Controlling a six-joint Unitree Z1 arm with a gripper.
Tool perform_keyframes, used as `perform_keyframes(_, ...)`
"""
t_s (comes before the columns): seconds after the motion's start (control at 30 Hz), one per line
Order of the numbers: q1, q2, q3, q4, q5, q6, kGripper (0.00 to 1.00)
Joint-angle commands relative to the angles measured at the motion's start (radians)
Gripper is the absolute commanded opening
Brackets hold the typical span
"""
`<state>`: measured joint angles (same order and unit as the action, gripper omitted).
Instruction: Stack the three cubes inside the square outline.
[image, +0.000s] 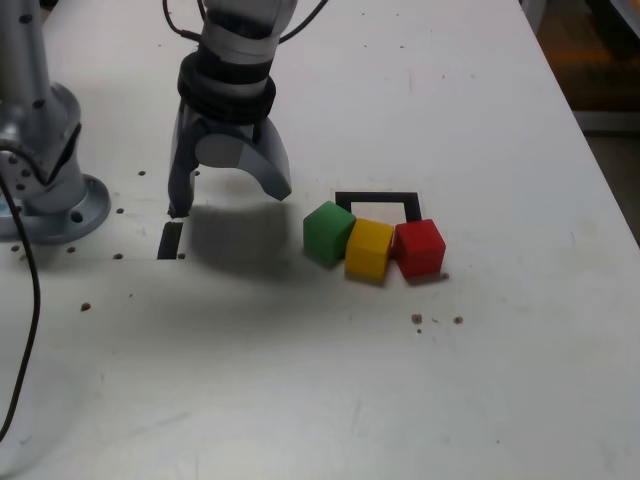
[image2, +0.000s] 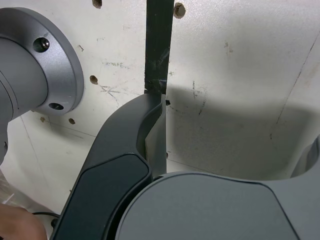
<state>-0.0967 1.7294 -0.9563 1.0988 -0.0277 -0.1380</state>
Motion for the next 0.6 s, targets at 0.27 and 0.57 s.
perform_keyframes(0.27,0.002,0.006,-0.005,0.001,0.000,0.001,1.00)
perform_keyframes(0.57,0.002,0.003,-0.013,0.010,0.001,0.001,1.00)
